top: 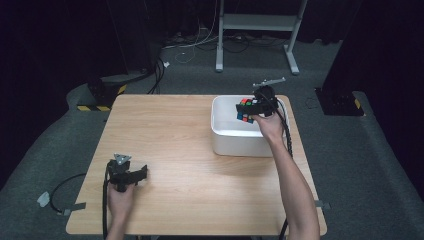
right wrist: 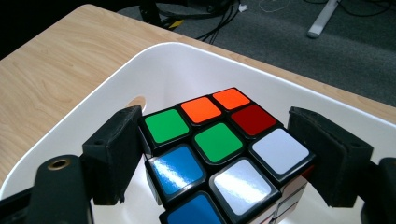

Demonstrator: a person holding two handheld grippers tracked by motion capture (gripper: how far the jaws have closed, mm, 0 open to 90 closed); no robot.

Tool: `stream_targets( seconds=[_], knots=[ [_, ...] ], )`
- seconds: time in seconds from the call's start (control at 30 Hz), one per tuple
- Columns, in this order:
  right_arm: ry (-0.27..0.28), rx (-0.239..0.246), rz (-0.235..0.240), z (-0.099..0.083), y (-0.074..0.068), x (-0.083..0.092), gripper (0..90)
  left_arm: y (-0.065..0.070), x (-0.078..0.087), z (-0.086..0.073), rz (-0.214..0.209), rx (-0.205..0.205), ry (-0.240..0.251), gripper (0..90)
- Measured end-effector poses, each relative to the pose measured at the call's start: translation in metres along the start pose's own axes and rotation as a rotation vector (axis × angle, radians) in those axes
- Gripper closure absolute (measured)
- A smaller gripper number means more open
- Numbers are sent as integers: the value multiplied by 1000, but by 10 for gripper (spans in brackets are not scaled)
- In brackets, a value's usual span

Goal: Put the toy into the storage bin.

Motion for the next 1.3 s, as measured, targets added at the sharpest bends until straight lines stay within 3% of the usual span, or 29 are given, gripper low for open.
stream_targets(
  seconds=[0.47, 1.3],
  knots=[
    [3, -37, 13, -14, 2, 6, 207, 0, 0, 0, 0, 0, 0, 153],
    [41, -11, 47, -28, -7, 24, 209, 0, 0, 0, 0, 0, 0, 153]
  ],
)
Point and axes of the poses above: each handheld gripper's, and its own axes: x roughly backward along the jaws, z roughly out of its top, y roughly to its right, the point moved 9 cm from there along -x, roughly forward along the jaws, and after that the axes turned 7 degrees about -z, right-handed, at the moved point
